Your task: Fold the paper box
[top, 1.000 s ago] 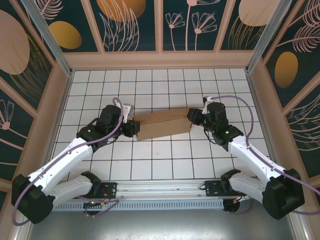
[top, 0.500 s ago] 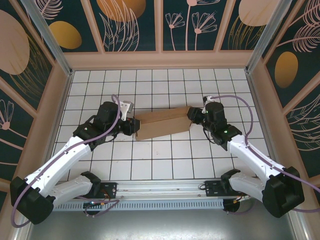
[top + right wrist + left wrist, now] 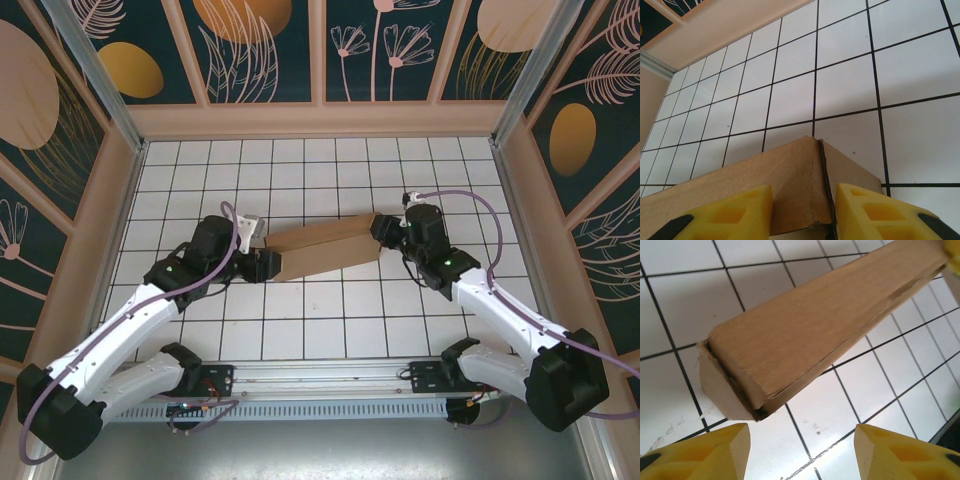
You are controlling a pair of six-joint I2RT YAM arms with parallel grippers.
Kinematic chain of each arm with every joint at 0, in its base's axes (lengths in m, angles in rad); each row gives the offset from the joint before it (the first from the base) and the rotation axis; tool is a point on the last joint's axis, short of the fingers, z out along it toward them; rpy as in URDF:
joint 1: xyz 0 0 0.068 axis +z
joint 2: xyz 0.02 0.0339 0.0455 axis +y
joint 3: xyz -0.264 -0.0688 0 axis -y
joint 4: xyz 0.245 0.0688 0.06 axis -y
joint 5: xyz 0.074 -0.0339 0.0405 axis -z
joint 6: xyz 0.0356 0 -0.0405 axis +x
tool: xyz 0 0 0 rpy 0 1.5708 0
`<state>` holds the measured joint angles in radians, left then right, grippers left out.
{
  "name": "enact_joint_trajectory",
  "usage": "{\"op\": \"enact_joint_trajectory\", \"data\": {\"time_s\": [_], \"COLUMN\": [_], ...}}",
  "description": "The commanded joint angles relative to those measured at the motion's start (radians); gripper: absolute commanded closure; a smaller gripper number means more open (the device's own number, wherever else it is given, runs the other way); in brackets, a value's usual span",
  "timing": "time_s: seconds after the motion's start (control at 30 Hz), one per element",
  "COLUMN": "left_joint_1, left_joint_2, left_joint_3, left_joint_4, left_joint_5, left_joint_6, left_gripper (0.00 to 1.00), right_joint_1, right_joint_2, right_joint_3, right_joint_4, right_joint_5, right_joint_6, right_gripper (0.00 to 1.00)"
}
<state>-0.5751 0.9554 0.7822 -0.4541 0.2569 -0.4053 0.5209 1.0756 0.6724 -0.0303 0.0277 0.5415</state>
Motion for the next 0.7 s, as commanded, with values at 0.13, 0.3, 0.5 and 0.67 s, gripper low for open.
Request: {"op": "enact_joint_trajectory", "data": {"time_s": [0.13, 0.3, 0.5, 0.67], "left_joint_1": [0.007, 0.014, 0.03, 0.034], "left_joint_2": [-0.036, -0.016, 0.03, 0.066], "left_joint_3": [0.149, 0.151, 0.034, -0.069], "left_joint_4": [-0.036, -0.036, 0.113, 0.207], "left_joint_5": [-0.042, -0.251, -0.254, -0.238], "left_joint_6": [-0.046, -0.063, -0.113, -0.149], "left_gripper": [0.41, 0.4, 0.4, 0.41], "right_joint_1": [0.009, 0.01, 0.01, 0.011], "right_joint_2": [0.016, 0.015, 0.021, 0.021], "right_joint_3": [0.007, 0.001, -0.009, -0.016], "right_joint_4": [-0.062, -0.053, -0.036, -0.042], "right_joint_5": [0.034, 0.029, 0.021, 0.018], "right_joint_6": [0.007, 0.009, 0.015, 0.009], "right_gripper": [0.62, 0.62, 0.62, 0.62]}}
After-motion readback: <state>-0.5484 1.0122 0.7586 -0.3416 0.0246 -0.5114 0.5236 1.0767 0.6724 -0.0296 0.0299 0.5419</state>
